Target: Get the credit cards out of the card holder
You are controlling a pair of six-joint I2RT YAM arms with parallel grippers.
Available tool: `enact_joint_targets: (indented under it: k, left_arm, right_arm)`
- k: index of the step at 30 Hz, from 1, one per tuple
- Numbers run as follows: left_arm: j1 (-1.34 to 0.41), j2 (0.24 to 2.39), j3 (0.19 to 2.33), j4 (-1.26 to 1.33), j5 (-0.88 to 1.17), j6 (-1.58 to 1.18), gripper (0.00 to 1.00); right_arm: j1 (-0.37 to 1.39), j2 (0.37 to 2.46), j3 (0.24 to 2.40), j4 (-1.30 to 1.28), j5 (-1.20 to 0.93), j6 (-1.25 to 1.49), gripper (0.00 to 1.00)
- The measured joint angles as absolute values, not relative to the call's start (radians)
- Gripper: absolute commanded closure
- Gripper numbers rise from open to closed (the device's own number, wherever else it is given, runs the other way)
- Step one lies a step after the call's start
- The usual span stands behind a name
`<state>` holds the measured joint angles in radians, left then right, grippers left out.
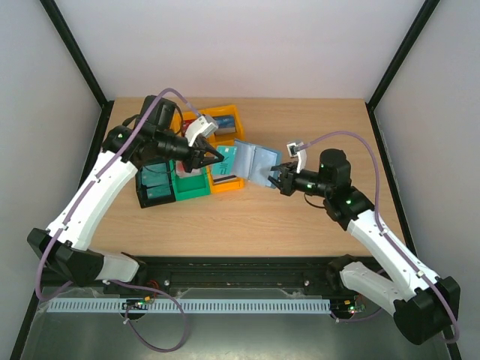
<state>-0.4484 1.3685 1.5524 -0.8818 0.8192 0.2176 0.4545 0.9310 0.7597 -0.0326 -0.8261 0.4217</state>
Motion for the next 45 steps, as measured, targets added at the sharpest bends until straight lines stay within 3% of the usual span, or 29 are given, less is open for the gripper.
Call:
enact_joint_targets:
  k: [17, 35, 37, 38, 41, 45]
  left_arm:
    - [-0.317, 1.369, 1.465, -0.791, 0.690, 0.133, 0.98]
    - [-0.258, 1.346, 1.369, -0.738, 0.672, 0.108, 0.98]
    - [-0.257, 1.343, 1.362, -0.735, 0.672, 0.108, 0.98]
    - [-0.257, 1.343, 1.361, -0.733, 0.672, 0.107, 0.98]
    - [-0.257, 1.343, 1.357, -0.728, 0.672, 0.107, 0.98]
    - [-0.257, 1.343, 1.356, -0.724, 0.672, 0.107, 0.98]
  right_arm:
    - [0.306, 0.995, 0.698, -0.194, -0.792, 0.517, 0.98]
    - [0.235, 1.232, 0.640, -0.140, -0.933, 0.526, 0.97]
    - [0.225, 1.278, 0.633, -0.161, -0.892, 0.508, 0.88]
    - [0.221, 1.303, 0.633, -0.175, -0.863, 0.495, 0.72]
    - [0.214, 1.351, 0.633, -0.203, -0.771, 0.475, 0.38]
    - [0.208, 1.368, 0.656, -0.277, -0.532, 0.451, 0.09]
